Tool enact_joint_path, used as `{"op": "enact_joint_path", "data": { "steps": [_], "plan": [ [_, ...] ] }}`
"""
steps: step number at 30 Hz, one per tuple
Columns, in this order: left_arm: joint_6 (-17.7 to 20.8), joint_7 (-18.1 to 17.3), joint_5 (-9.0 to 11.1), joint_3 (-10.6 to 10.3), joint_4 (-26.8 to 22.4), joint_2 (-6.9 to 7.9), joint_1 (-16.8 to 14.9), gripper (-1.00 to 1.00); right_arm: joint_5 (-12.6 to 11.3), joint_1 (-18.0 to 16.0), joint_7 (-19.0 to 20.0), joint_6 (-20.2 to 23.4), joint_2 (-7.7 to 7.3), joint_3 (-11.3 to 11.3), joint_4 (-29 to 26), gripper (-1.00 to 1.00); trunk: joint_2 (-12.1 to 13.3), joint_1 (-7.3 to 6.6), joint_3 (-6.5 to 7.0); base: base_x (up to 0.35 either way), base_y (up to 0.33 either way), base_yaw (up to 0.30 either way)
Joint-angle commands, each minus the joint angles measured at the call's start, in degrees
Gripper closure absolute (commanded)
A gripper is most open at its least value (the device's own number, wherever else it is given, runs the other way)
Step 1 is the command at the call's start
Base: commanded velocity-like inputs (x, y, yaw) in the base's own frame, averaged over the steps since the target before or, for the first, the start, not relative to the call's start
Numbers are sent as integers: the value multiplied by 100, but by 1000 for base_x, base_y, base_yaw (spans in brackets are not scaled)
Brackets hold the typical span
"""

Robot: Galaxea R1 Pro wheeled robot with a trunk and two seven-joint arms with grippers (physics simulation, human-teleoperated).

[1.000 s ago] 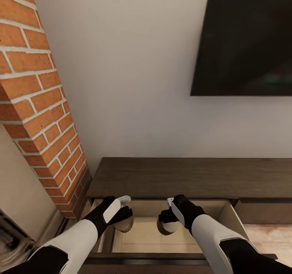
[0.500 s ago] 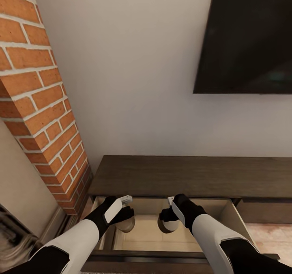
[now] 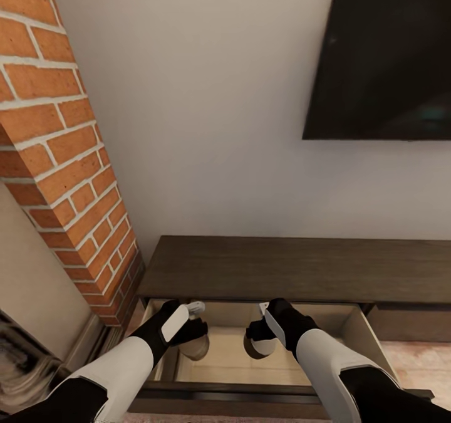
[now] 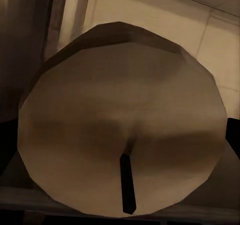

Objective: Place each of the two pumpkins and all three candles from the living room inside a cabinet in the living room (use any cabinet), then make sure every cabinet is closed, and position the cauldron so it is next to a table in the living room.

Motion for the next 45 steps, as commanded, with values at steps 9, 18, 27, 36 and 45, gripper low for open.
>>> {"op": "enact_joint_path", "data": {
  "steps": [9, 18, 27, 36, 45],
  "plan": [
    [224, 139, -11, -3, -50, -61, -177, 100, -12, -78, -114, 49, 18, -13, -10, 100, 0, 0, -83, 0, 0, 78],
    [251, 53, -24, -97, -145, -110, -198, 100, -6, -96, -124, 53, 1, -15, -14, 100, 0, 0, -154, 0, 0, 49],
    [203, -180, -25, -219, -175, -106, -195, 100, -3, -96, -115, 53, -16, -17, -19, 100, 0, 0, -166, 0, 0, 4],
    [199, -240, -26, -231, -177, -102, -162, 100, -1, -97, -108, 53, -23, -29, -20, 100, 0, 0, -166, -59, -78, 0],
    [202, -252, -25, -232, -169, -105, -148, 100, -4, -88, -79, 50, -28, -36, -20, 100, 0, 0, -166, -18, -25, 0]
  ]
}}
